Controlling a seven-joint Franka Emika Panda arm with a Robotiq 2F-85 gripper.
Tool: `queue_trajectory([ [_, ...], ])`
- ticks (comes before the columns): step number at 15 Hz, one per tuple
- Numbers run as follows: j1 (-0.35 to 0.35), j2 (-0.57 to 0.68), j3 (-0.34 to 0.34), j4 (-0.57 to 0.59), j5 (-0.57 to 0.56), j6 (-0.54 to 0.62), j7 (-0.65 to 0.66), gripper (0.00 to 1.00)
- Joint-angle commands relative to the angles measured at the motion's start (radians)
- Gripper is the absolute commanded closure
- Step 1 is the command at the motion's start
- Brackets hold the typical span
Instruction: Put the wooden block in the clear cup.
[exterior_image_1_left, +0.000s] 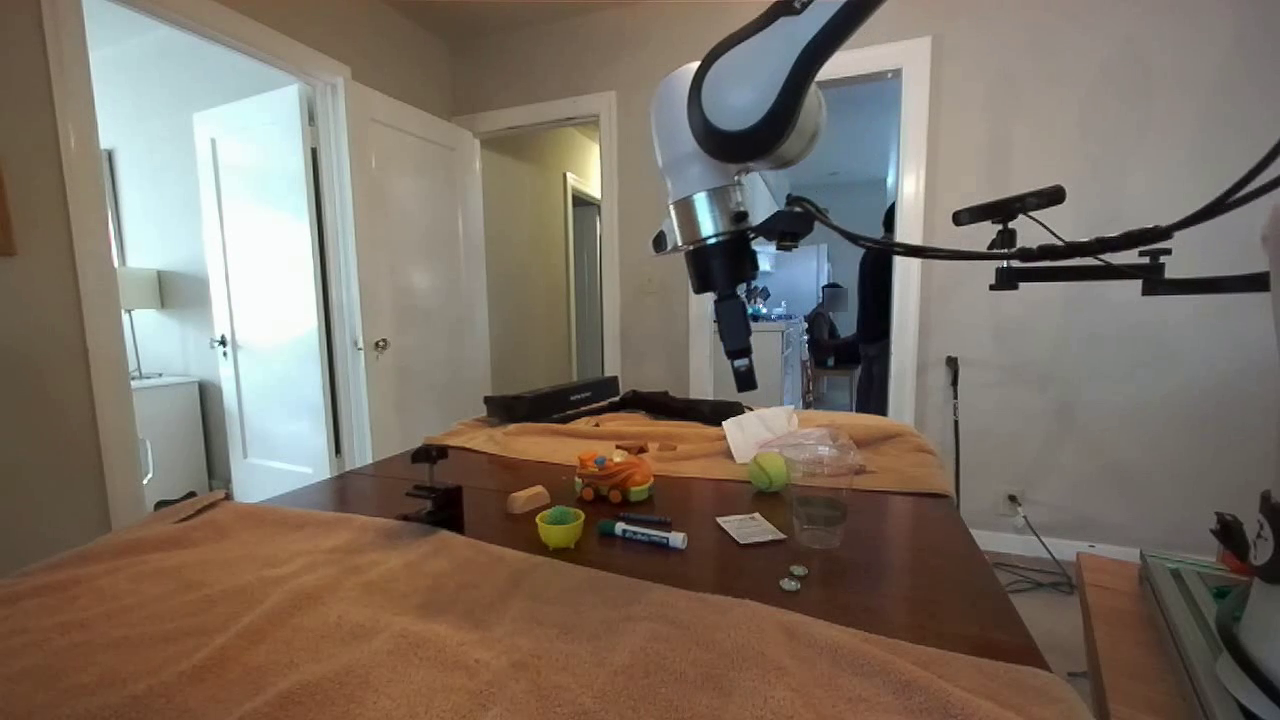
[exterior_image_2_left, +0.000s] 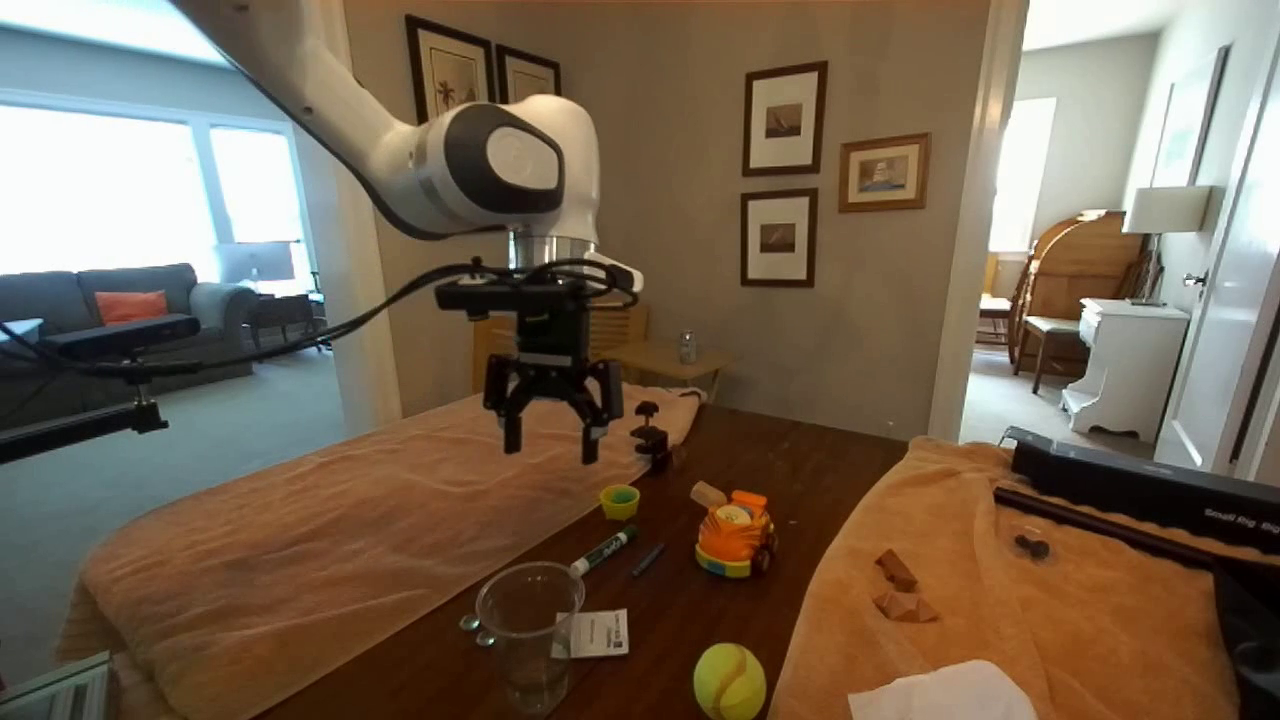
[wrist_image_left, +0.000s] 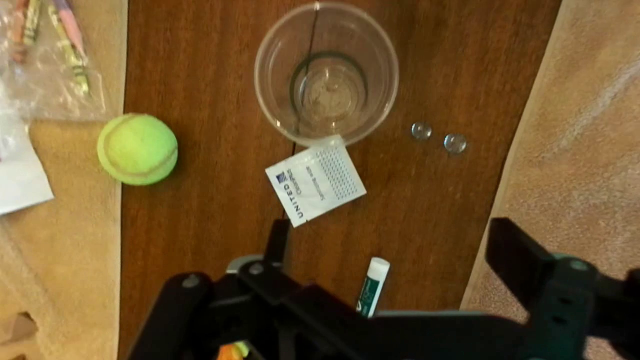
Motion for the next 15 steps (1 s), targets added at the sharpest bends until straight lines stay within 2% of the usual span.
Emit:
queue_trajectory([
  [1,-0.005,0.182,0.027,0.19,0.022,0.023,-0.055,0.0],
  [3,-0.013,0.251,0.038,0.277,0.021,0.026,-0.079,0.0],
  [8,-0.058,0.419,0.076,0.518,0.039,-0.095,-0.397,0.0],
  [9,-0.041,0.331,0.063,0.388,0.002,-0.029,-0.283,0.0],
  [12,-0.054,0.395,0.071,0.472,0.009,-0.058,-0.356,0.0],
  [15,-0.054,0.408,0.074,0.488,0.009,-0.063,-0.362,0.0],
])
